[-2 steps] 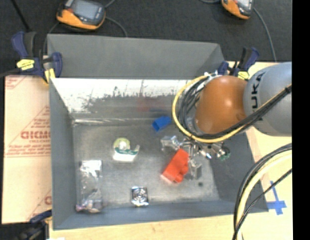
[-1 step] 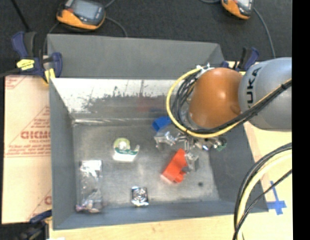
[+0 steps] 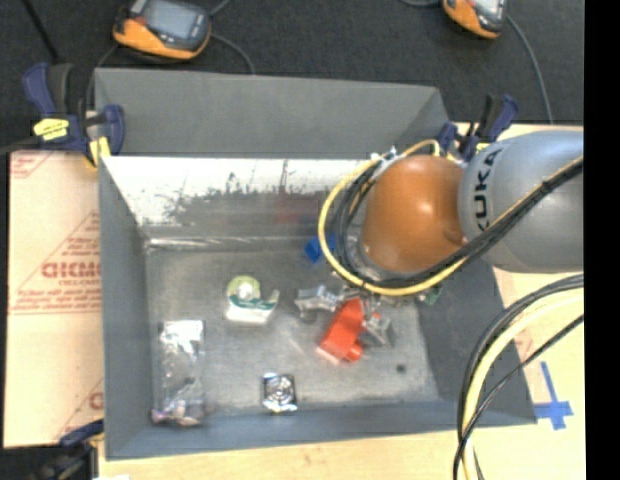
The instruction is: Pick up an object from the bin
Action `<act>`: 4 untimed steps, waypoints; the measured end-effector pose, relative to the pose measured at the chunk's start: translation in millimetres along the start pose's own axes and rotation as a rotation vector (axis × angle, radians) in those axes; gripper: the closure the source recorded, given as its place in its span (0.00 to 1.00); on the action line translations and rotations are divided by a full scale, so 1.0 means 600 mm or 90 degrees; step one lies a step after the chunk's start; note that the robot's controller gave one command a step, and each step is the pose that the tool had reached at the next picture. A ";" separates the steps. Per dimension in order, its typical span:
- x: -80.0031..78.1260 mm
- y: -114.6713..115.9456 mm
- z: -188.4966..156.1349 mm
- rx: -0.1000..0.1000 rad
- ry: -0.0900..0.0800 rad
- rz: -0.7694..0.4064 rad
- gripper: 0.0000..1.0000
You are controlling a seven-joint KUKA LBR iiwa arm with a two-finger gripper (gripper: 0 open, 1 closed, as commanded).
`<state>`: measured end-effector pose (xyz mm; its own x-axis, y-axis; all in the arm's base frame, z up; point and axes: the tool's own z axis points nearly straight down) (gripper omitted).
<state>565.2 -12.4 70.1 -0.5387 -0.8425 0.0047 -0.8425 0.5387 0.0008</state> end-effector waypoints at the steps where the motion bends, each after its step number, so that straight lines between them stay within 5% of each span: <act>1: -0.011 0.028 -0.002 0.001 -0.002 -0.208 0.00; 2: -0.011 0.025 -0.007 0.003 -0.002 -0.204 1.00; 4: -0.014 0.019 -0.173 0.005 -0.005 -0.199 1.00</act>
Offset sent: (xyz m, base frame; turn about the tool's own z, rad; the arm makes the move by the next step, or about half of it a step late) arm -0.0115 0.0149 -0.0001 -0.3266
